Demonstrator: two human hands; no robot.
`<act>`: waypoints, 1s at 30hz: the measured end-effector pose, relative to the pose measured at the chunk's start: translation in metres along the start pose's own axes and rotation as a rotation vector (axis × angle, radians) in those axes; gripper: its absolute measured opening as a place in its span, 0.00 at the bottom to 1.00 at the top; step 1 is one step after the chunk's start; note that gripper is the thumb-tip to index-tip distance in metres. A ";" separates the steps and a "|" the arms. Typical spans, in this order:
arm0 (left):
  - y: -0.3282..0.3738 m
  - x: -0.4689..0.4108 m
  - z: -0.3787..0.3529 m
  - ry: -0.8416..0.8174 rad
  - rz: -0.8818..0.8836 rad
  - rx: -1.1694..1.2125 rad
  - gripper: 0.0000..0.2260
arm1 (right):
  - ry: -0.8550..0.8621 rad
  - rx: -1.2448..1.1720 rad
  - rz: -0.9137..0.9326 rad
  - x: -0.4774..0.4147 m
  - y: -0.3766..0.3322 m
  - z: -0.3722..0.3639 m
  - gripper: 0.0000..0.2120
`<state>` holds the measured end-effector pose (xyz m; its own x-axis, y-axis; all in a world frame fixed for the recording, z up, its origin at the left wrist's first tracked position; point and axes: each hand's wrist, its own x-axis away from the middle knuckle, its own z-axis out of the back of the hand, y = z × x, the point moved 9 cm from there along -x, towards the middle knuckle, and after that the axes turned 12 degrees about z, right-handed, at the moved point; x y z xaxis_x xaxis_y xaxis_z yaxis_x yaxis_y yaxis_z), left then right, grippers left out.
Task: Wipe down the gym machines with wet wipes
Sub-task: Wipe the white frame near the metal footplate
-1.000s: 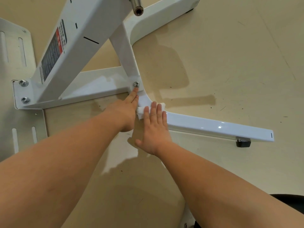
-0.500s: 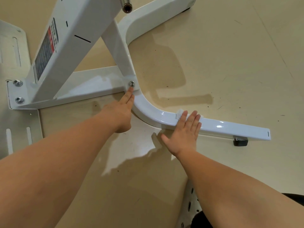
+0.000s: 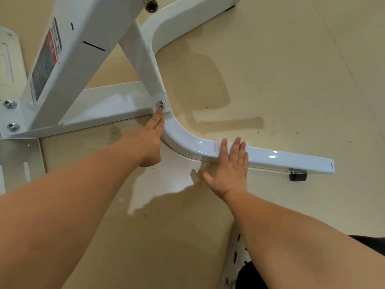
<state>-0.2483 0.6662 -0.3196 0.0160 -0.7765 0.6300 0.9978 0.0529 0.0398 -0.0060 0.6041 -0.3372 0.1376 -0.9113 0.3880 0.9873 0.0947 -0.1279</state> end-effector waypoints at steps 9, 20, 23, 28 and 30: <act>0.004 0.000 -0.001 0.008 -0.014 0.023 0.44 | -0.069 0.029 0.210 -0.018 -0.081 -0.007 0.60; -0.001 -0.002 0.000 -0.030 0.023 -0.004 0.43 | -0.042 0.023 -0.038 0.011 0.020 -0.002 0.59; 0.003 -0.002 0.000 -0.037 0.023 -0.023 0.43 | -0.066 0.013 -0.097 0.012 0.031 0.001 0.61; 0.006 0.000 -0.005 0.045 0.035 -0.119 0.46 | -0.120 0.002 0.102 -0.001 -0.039 -0.005 0.62; 0.010 0.001 -0.005 0.042 0.030 -0.126 0.45 | -0.162 0.008 0.199 -0.005 -0.066 -0.006 0.61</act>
<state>-0.2384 0.6628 -0.3229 0.0461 -0.8012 0.5966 0.9969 -0.0009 -0.0783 -0.0722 0.5999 -0.3367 0.3394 -0.7984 0.4973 0.9400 0.2690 -0.2097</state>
